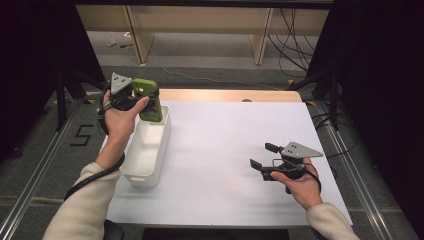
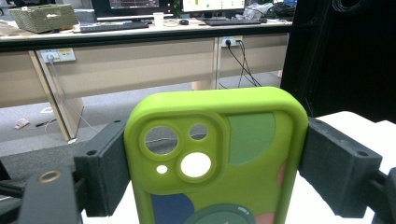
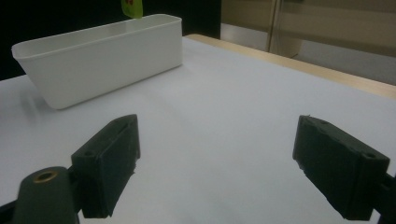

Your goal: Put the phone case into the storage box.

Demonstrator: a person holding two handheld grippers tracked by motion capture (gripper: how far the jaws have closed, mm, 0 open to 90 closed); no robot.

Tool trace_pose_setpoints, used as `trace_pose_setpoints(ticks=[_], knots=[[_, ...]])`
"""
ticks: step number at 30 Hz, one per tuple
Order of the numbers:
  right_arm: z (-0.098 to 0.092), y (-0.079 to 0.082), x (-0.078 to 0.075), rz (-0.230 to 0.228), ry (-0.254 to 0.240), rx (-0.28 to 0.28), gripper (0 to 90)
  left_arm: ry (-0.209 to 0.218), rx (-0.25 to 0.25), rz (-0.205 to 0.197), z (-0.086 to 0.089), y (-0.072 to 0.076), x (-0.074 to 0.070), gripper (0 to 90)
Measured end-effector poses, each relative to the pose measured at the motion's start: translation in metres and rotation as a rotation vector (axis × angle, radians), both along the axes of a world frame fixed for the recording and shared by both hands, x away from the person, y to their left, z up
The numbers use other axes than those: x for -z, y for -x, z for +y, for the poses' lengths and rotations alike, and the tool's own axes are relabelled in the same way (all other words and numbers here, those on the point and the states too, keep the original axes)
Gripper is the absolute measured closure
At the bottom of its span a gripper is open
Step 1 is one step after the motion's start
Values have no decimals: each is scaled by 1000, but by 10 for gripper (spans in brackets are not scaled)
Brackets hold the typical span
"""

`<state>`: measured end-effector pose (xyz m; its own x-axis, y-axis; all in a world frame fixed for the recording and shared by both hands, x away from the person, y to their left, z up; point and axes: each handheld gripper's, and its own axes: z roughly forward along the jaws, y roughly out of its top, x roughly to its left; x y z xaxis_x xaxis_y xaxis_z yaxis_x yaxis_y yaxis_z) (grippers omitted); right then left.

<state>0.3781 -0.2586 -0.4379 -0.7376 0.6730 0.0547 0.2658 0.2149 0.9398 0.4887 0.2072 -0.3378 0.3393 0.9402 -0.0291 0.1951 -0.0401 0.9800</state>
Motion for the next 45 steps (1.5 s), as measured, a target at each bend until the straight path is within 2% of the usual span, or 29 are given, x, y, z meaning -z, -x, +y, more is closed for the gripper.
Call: trace_pose_setpoints(ticks=[45], knots=[[0, 0, 1, 3, 3, -3, 159, -8, -14, 20, 0, -12, 7, 167]])
